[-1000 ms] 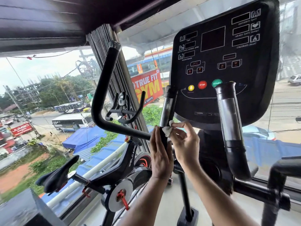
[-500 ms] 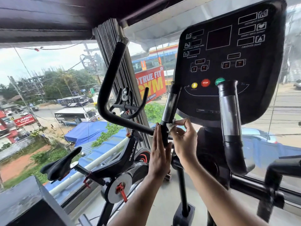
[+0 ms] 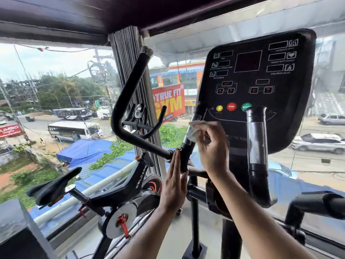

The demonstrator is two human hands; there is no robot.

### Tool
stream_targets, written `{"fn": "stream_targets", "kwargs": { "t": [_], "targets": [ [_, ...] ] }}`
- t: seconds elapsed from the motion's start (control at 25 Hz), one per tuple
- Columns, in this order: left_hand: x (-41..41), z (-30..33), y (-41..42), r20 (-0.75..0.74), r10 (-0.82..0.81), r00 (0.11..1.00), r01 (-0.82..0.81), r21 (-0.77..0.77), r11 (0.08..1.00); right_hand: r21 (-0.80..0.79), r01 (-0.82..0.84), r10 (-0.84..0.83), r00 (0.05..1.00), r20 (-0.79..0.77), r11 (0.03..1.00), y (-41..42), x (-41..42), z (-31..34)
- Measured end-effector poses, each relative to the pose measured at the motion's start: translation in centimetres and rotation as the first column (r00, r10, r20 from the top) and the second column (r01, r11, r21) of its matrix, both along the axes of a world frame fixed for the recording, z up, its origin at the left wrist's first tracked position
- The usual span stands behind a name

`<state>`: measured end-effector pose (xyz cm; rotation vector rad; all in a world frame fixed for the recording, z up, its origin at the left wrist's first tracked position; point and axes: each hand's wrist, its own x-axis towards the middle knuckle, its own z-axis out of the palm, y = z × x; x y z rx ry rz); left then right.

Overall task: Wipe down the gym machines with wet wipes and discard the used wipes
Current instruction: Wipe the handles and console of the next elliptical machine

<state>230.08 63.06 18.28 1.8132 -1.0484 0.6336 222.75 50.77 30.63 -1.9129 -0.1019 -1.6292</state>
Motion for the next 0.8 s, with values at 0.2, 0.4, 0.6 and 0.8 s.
{"fn": "stream_targets", "kwargs": {
  "t": [0.2,0.4,0.6,0.8],
  "targets": [
    [0.0,0.1,-0.2,-0.05,-0.001,0.999,0.001,-0.011,1.0,-0.625,0.326,-0.512,0.848,-0.139,0.709,-2.9,2.4,6.0],
    [-0.6,0.1,-0.1,-0.099,-0.037,0.994,0.031,-0.061,0.998,-0.861,-0.016,-0.468,0.834,-0.292,0.509,-0.6,1.1,1.4],
    [-0.8,-0.5,-0.6,-0.11,-0.04,0.993,0.026,-0.128,0.991,-0.896,0.035,-0.588,0.765,-0.261,0.443,-3.5,0.5,8.2],
    [-0.8,-0.7,-0.6,-0.109,-0.025,0.994,0.01,-0.132,0.991,-0.906,0.091,-0.636,0.741,-0.215,0.413,-2.6,0.6,7.4]
  ]
}}
